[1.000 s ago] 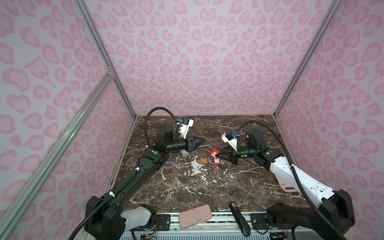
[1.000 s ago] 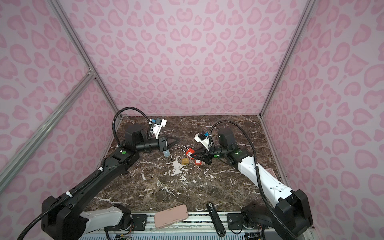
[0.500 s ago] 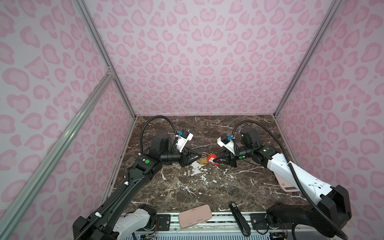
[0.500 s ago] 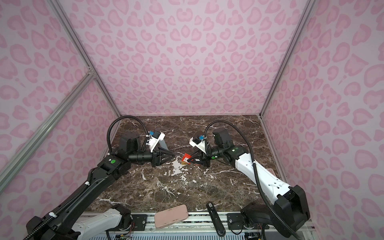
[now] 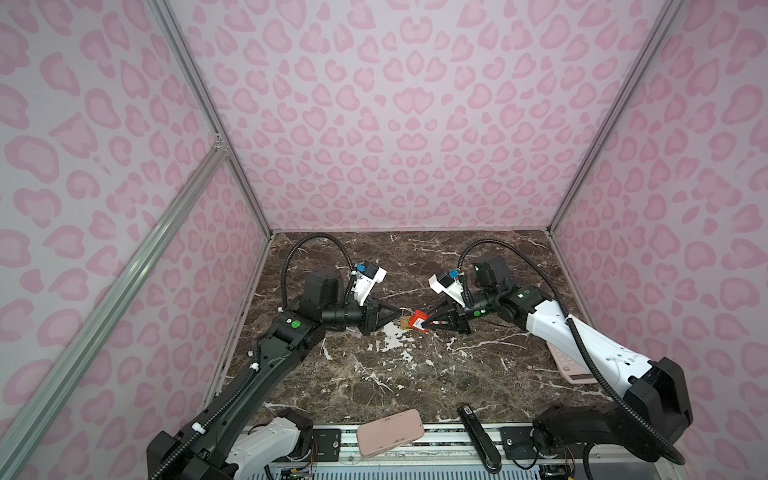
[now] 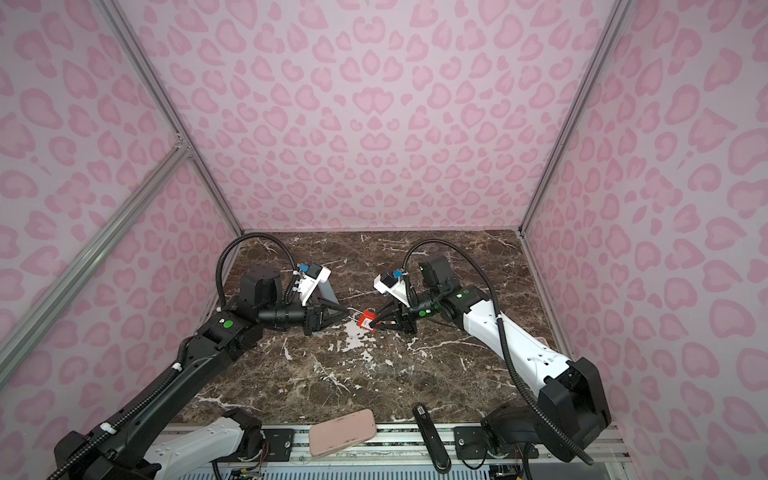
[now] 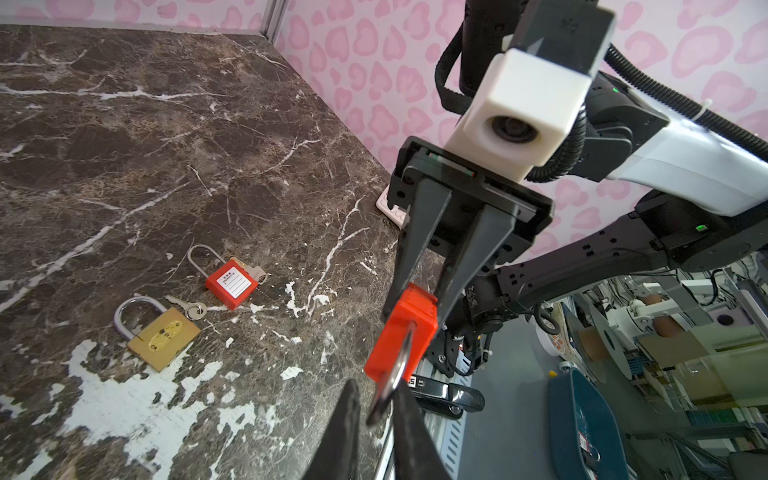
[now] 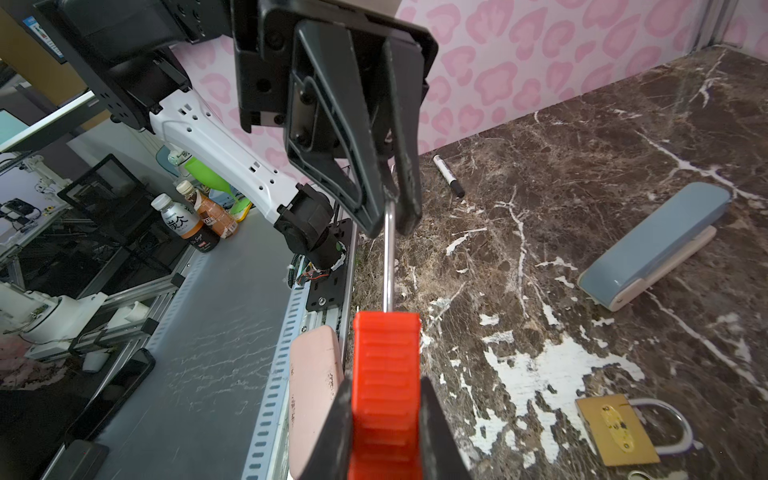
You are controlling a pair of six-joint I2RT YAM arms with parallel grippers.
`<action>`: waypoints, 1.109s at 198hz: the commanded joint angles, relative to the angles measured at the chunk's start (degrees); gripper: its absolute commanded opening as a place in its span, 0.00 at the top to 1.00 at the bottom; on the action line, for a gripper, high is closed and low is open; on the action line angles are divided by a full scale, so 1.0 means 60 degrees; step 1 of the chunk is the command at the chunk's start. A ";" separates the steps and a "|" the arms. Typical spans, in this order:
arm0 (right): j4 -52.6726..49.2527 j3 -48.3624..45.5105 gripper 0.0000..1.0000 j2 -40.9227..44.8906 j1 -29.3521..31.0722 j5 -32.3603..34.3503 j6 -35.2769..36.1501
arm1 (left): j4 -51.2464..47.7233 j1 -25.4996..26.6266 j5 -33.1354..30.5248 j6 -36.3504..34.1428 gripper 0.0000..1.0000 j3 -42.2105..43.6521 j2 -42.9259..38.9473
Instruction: Lock with the key
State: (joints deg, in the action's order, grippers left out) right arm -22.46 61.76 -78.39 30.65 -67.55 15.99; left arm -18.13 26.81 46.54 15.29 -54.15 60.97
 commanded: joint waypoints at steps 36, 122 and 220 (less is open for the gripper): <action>-0.0023 0.0195 1.00 -0.0201 0.0037 -0.0354 -0.0039 | 0.0172 -0.0015 0.0315 0.0084 0.96 -0.0193 0.0250; 0.0283 0.0276 1.00 -0.0326 0.0135 -0.0224 -0.0311 | 0.0325 -0.0025 0.0061 0.0330 0.90 -0.0121 0.0224; 0.1593 0.0189 1.00 -0.0272 0.0002 0.0022 -0.1672 | 0.3028 -0.0028 -0.0087 0.1692 0.38 0.0333 0.0163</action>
State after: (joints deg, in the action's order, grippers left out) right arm -19.44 63.11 -80.23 30.98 -66.65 10.50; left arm -8.38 26.74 45.01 21.82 -52.75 61.21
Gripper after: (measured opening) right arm 0.181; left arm 0.606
